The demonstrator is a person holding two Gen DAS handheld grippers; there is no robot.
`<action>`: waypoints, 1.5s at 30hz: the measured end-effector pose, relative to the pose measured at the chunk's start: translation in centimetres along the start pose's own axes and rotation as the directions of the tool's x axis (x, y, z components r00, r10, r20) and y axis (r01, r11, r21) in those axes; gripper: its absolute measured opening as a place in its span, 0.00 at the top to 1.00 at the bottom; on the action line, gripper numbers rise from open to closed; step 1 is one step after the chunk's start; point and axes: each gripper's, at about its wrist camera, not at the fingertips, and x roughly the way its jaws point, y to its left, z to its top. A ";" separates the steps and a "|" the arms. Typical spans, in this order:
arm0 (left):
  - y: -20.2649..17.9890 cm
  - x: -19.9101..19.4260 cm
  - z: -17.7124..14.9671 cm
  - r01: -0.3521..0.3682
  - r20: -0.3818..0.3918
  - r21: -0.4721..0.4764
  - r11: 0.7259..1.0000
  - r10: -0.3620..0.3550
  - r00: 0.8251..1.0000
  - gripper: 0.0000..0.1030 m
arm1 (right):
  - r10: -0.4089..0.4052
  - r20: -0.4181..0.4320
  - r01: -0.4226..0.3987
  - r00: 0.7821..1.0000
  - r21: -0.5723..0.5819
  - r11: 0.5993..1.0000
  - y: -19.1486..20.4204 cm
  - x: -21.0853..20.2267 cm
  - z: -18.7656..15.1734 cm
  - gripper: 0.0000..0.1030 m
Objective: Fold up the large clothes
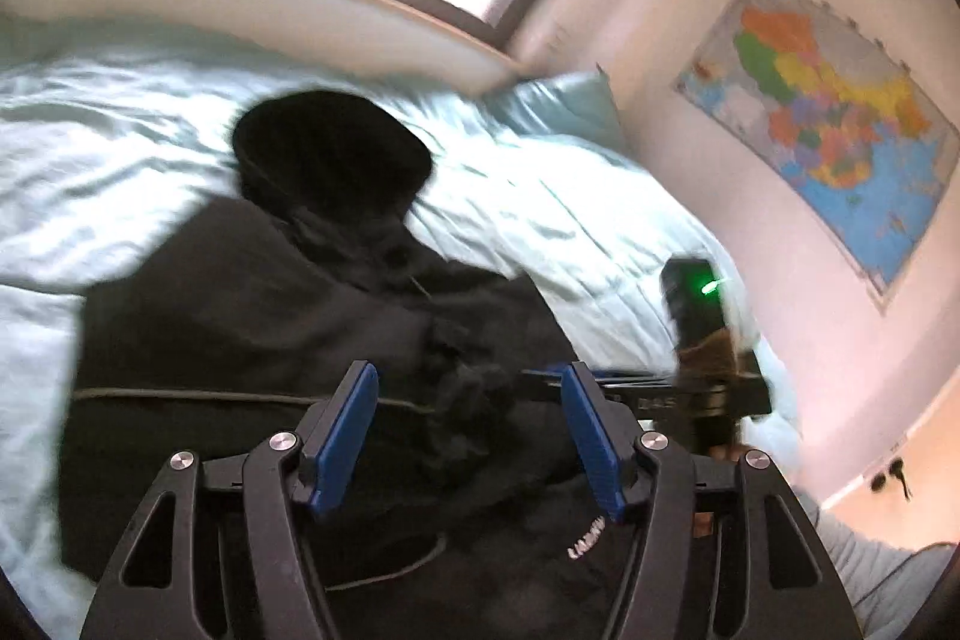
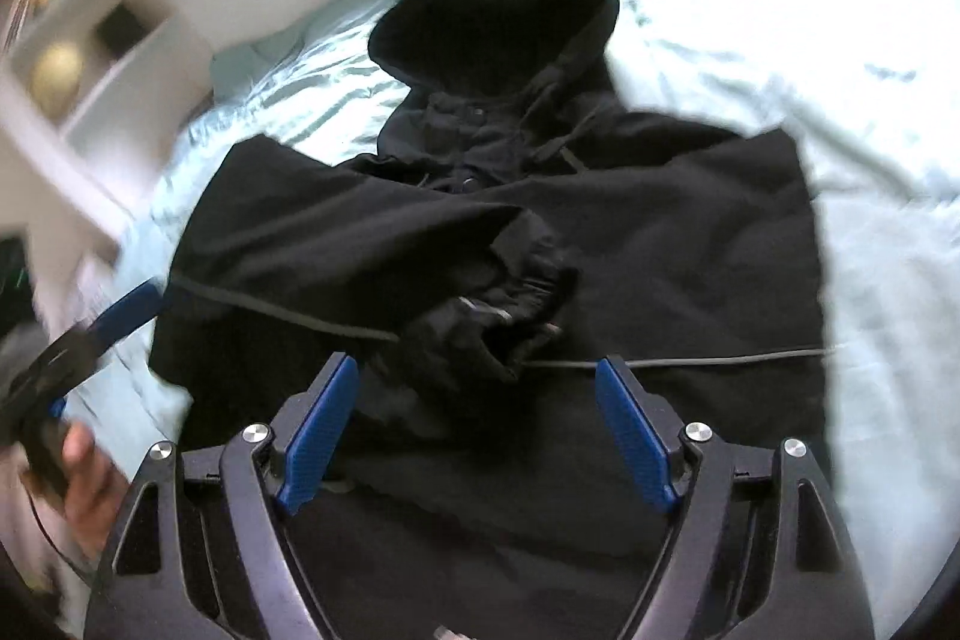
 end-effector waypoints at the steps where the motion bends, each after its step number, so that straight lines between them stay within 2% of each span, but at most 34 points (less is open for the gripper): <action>1: 0.5 -0.7 0.1 -0.032 0.011 -0.002 0.999 0.032 0.999 0.36 | -0.001 -0.008 0.001 1.000 0.017 1.000 0.0 0.8 0.3 0.19; 3: 1.2 -2.0 0.4 -0.110 0.038 0.003 0.994 0.110 0.993 0.36 | -0.022 -0.033 0.023 0.999 0.033 0.999 0.0 2.3 0.7 0.19; 5: 2.6 -3.7 0.3 -0.138 0.078 -0.024 0.990 0.139 0.987 0.36 | -0.041 -0.088 0.044 0.995 0.035 0.998 0.2 4.3 0.9 0.21; 7: 3.7 -4.5 0.2 -0.143 0.085 -0.062 0.988 0.148 0.985 0.36 | -0.047 -0.092 0.048 0.995 0.010 0.999 0.8 5.0 0.7 0.47; 10: 5.3 -4.3 0.1 -0.198 0.058 -0.107 0.974 0.205 0.977 0.36 | -0.106 -0.011 0.104 0.994 -0.091 0.990 2.4 3.0 0.3 0.62; 12: 6.1 -3.5 0.1 -0.237 0.040 -0.122 0.964 0.243 0.969 0.36 | -0.169 0.072 0.178 0.983 -0.147 0.973 3.2 0.4 0.3 0.63; 13: 6.4 -3.2 0.1 -0.249 0.027 -0.125 0.960 0.254 0.967 0.36 | -0.237 0.144 0.261 0.961 -0.186 0.947 3.7 -1.7 0.5 0.64; 14: 6.6 -2.5 0.2 -0.259 0.009 -0.127 0.958 0.262 0.965 0.36 | -0.268 0.186 0.304 0.945 -0.201 0.931 3.8 -3.0 0.7 0.64; 15: 6.9 -1.9 0.0 -0.266 -0.011 -0.126 0.956 0.267 0.964 0.36 | -0.310 0.246 0.364 0.919 -0.217 0.906 3.8 -4.9 0.9 0.64; 16: 7.0 -1.1 -0.2 -0.275 -0.035 -0.117 0.954 0.273 0.961 0.36 | -0.327 0.272 0.390 0.905 -0.223 0.894 3.3 -6.2 1.1 0.64; 19: 7.0 2.4 -1.2 -0.317 -0.122 -0.067 0.946 0.308 0.944 0.36 | -0.341 0.250 0.396 0.906 -0.220 0.891 0.8 -7.3 1.6 0.64; 21: 7.3 5.5 -2.3 -0.371 -0.202 -0.025 0.928 0.358 0.912 0.36 | -0.359 0.196 0.398 0.912 -0.221 0.890 -0.8 -5.8 1.3 0.64; 23: 7.3 7.2 -3.3 -0.431 -0.222 0.028 0.902 0.426 0.877 0.36 | -0.390 0.114 0.407 0.914 -0.226 0.885 -2.8 -3.0 0.2 0.64; 25: 7.1 8.4 -4.1 -0.472 -0.238 0.081 0.878 0.477 0.846 0.37 | -0.422 0.034 0.418 0.906 -0.228 0.879 -5.1 0.1 -1.3 0.64; 27: 6.5 9.2 -4.6 -0.509 -0.246 0.146 0.848 0.530 0.812 0.36 | -0.418 0.004 0.409 0.908 -0.222 0.885 -5.9 2.0 -2.2 0.61; 29: 5.8 9.5 -4.7 -0.530 -0.245 0.202 0.824 0.566 0.787 0.36 | -0.417 0.012 0.408 0.909 -0.234 0.883 -6.0 2.3 -2.7 0.60; 30: 5.6 9.4 -4.6 -0.531 -0.240 0.209 0.821 0.570 0.786 0.36 | -0.414 0.013 0.405 0.910 -0.236 0.884 -5.8 1.9 -2.6 0.60; 32: 5.3 7.8 -3.9 -0.523 -0.197 0.183 0.833 0.552 0.810 0.36 | -0.393 0.011 0.386 0.919 -0.217 0.897 -5.9 0.6 -2.2 0.60; 33: 5.2 7.0 -3.6 -0.521 -0.170 0.159 0.838 0.543 0.822 0.36 | -0.385 0.017 0.380 0.923 -0.204 0.902 -5.9 -0.3 -2.0 0.56; 35: 4.9 4.5 -1.6 -0.481 -0.079 0.066 0.874 0.485 0.871 0.36 | -0.374 0.076 0.381 0.924 -0.154 0.912 -5.2 -3.0 -1.1 0.40; 36: 4.8 4.2 -0.7 -0.469 -0.058 0.035 0.882 0.471 0.880 0.36 | -0.347 0.114 0.361 0.931 -0.138 0.922 -4.7 -4.1 -0.5 0.30; 37: 4.9 4.4 0.1 -0.464 -0.057 0.021 0.886 0.464 0.884 0.36 | -0.316 0.133 0.333 0.940 -0.140 0.932 -3.8 -4.4 0.1 0.29; 39: 5.3 6.9 1.3 -0.460 -0.121 0.035 0.887 0.461 0.879 0.36 | -0.247 0.126 0.268 0.961 -0.182 0.946 -1.4 -3.6 1.5 0.29; 40: 5.6 8.1 1.4 -0.471 -0.142 0.042 0.881 0.472 0.870 0.36 | -0.224 0.105 0.242 0.969 -0.211 0.947 0.0 -2.4 2.2 0.29; 43: 7.3 11.5 0.5 -0.563 -0.185 0.055 0.825 0.562 0.806 0.36 | -0.217 0.065 0.226 0.974 -0.256 0.940 2.1 2.2 3.6 0.29; 45: 8.8 12.3 -0.3 -0.570 -0.202 0.026 0.821 0.563 0.801 0.36 | -0.196 -0.016 0.187 0.980 -0.236 0.954 1.2 5.1 3.6 0.29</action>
